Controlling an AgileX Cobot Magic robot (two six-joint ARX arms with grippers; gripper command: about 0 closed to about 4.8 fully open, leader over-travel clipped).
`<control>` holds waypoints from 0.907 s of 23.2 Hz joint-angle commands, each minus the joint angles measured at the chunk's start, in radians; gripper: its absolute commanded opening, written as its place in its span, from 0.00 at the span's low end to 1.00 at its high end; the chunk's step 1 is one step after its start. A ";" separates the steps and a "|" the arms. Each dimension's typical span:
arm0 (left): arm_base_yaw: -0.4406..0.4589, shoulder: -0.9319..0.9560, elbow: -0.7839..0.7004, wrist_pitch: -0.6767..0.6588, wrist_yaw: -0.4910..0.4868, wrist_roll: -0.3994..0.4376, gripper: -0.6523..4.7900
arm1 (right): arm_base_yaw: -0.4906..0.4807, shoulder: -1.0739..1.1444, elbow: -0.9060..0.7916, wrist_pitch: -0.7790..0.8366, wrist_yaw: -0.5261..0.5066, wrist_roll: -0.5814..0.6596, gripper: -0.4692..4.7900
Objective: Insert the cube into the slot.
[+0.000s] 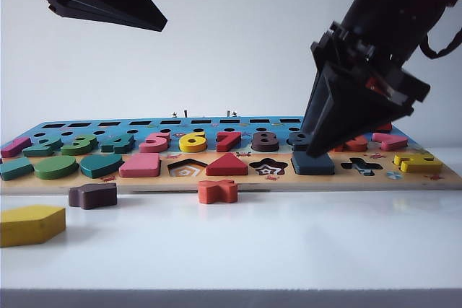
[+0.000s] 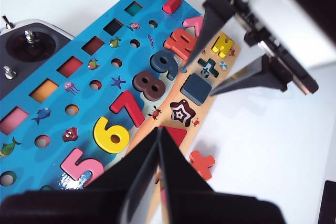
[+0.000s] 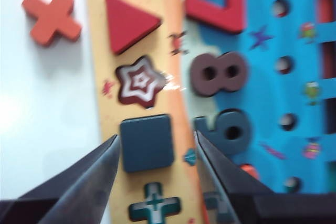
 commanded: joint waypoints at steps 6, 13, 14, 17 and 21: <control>0.001 -0.003 0.005 0.013 0.004 -0.002 0.15 | 0.003 -0.178 0.003 0.075 0.013 0.288 0.57; 0.004 -0.040 0.005 -0.018 -0.005 -0.003 0.15 | -0.006 -0.367 -0.048 0.170 0.017 0.662 0.24; 0.006 -0.047 0.005 -0.019 -0.006 -0.003 0.15 | -0.011 -0.386 -0.060 0.183 0.017 0.690 0.19; 0.027 -0.071 0.005 -0.019 -0.008 -0.015 0.15 | -0.040 -0.489 -0.135 0.236 0.019 0.856 0.08; 0.053 -0.085 0.005 -0.029 -0.008 -0.027 0.15 | -0.075 -0.576 -0.202 0.255 0.050 0.986 0.08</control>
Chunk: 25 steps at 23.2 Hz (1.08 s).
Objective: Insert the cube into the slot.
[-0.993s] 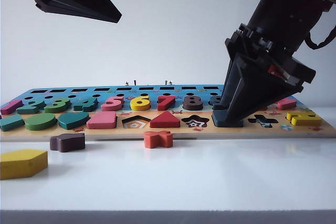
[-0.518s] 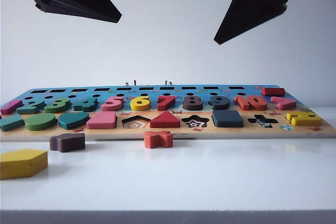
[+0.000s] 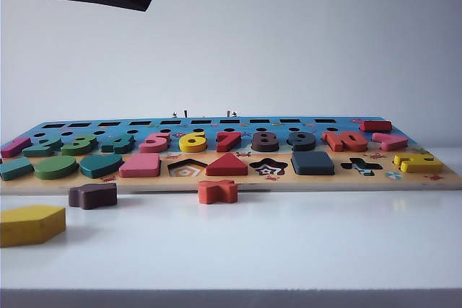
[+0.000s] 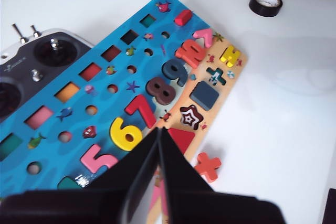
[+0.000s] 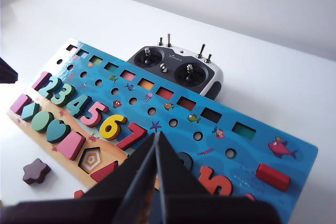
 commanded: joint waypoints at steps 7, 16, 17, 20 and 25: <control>0.071 -0.031 0.005 -0.013 -0.006 -0.013 0.15 | -0.098 -0.177 -0.134 0.028 0.063 0.264 0.08; 0.182 -0.082 0.003 -0.032 -0.053 -0.014 0.15 | -0.261 -0.475 -0.290 0.005 -0.022 0.296 0.08; 0.187 -0.084 0.003 -0.037 -0.060 -0.014 0.15 | -0.270 -0.498 -0.300 -0.004 -0.025 0.302 0.08; 0.206 -0.108 -0.001 -0.064 -0.091 -0.014 0.15 | -0.311 -0.597 -0.344 -0.053 -0.026 0.352 0.08; 0.246 -0.156 -0.038 -0.059 -0.113 -0.017 0.15 | -0.353 -0.701 -0.394 -0.124 -0.029 0.392 0.08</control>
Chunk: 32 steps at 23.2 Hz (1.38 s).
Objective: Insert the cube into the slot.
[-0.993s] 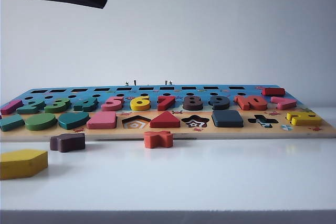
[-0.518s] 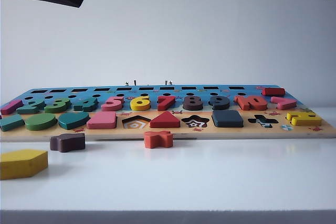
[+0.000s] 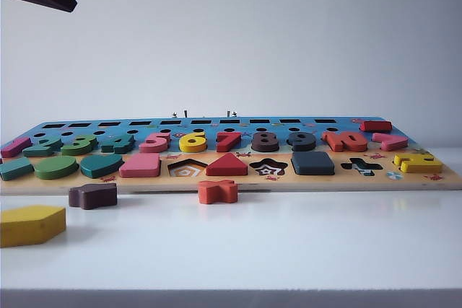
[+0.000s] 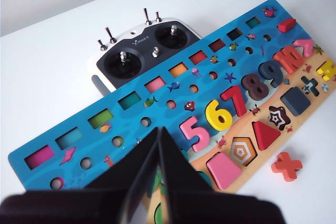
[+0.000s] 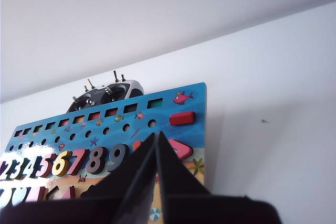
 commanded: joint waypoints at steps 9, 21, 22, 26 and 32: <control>0.107 -0.145 -0.105 0.012 -0.044 -0.014 0.15 | -0.026 -0.090 -0.131 -0.045 0.010 0.010 0.08; 0.180 -0.297 -0.247 0.055 -0.157 -0.043 0.15 | -0.026 -0.090 -0.239 0.053 0.063 -0.098 0.08; 0.184 -0.311 -0.265 0.076 -0.176 -0.046 0.15 | -0.026 -0.090 -0.242 0.061 0.063 -0.111 0.08; 0.192 -0.367 -0.332 0.143 -0.255 -0.054 0.15 | -0.026 -0.090 -0.262 0.090 0.063 -0.147 0.08; 0.197 -0.440 -0.412 0.149 -0.342 -0.060 0.15 | -0.026 -0.090 -0.286 0.113 0.064 -0.181 0.08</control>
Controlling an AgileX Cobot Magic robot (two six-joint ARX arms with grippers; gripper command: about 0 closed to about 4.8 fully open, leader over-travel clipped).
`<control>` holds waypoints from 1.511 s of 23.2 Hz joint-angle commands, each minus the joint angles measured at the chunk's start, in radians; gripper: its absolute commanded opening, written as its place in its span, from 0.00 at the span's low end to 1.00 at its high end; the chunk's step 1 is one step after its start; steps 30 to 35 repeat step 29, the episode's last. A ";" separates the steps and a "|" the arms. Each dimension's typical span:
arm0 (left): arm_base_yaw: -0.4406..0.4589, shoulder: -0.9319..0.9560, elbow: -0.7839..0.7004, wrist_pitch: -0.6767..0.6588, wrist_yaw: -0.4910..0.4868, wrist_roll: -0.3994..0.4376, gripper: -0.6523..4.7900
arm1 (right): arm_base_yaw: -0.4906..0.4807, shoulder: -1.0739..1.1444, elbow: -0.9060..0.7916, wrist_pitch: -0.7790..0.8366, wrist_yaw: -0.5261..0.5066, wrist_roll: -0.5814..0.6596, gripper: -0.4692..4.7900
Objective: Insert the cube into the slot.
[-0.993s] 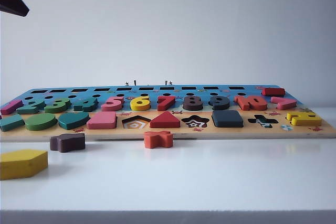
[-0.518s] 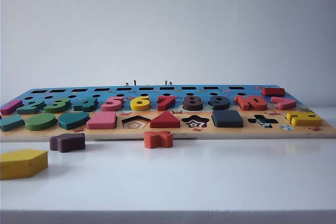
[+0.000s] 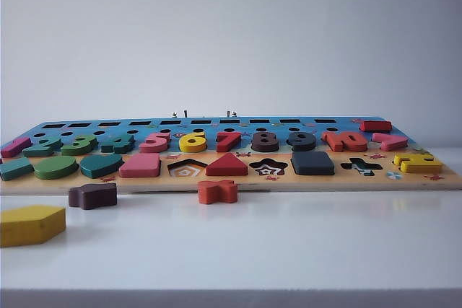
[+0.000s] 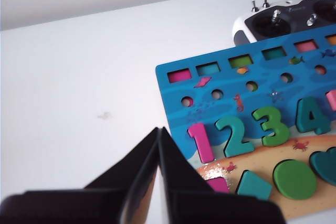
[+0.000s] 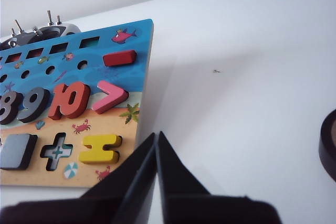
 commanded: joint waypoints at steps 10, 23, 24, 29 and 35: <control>0.002 -0.140 -0.133 0.014 -0.143 -0.106 0.15 | 0.002 -0.002 -0.006 0.009 0.023 -0.055 0.08; 0.002 -0.221 -0.222 0.037 -0.143 -0.119 0.15 | 0.002 -0.002 -0.006 0.005 0.023 -0.055 0.08; 0.002 -0.230 -0.227 0.037 -0.143 -0.119 0.15 | 0.002 -0.002 -0.006 0.008 0.024 -0.062 0.08; 0.002 -0.252 -0.247 0.037 -0.143 -0.119 0.15 | 0.000 -0.002 -0.006 0.006 0.070 -0.202 0.08; 0.002 -0.252 -0.247 0.037 -0.143 -0.119 0.15 | 0.000 -0.002 -0.006 0.006 0.070 -0.202 0.08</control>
